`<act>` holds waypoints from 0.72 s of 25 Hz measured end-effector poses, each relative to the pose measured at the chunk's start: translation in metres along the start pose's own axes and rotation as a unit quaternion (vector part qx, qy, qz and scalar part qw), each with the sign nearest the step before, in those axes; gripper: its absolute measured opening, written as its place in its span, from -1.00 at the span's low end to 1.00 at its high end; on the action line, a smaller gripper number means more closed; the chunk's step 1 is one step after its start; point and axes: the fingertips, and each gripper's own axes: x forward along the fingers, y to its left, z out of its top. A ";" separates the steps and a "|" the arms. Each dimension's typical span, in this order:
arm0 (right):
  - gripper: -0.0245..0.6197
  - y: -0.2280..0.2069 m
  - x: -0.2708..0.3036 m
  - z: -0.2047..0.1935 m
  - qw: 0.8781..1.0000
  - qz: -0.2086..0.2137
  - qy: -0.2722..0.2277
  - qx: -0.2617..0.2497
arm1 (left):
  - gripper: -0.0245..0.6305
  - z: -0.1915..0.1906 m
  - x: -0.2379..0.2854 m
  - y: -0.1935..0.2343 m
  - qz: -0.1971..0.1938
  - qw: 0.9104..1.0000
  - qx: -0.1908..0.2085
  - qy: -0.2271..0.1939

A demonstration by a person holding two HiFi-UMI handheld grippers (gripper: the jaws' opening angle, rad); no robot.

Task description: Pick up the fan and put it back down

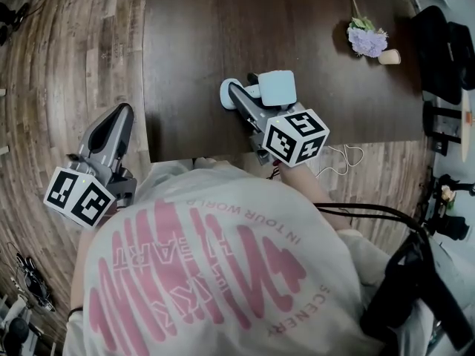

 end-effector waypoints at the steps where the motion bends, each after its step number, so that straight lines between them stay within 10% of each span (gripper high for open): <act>1: -0.25 0.000 0.001 0.000 1.000 -0.001 0.003 0.000 | -0.87 0.000 0.000 0.001 0.000 1.000 -0.001 0.000; 18: -0.25 0.010 0.012 -0.007 0.994 -0.028 0.067 -0.078 | -0.87 -0.001 -0.006 0.012 0.006 1.000 -0.017 -0.007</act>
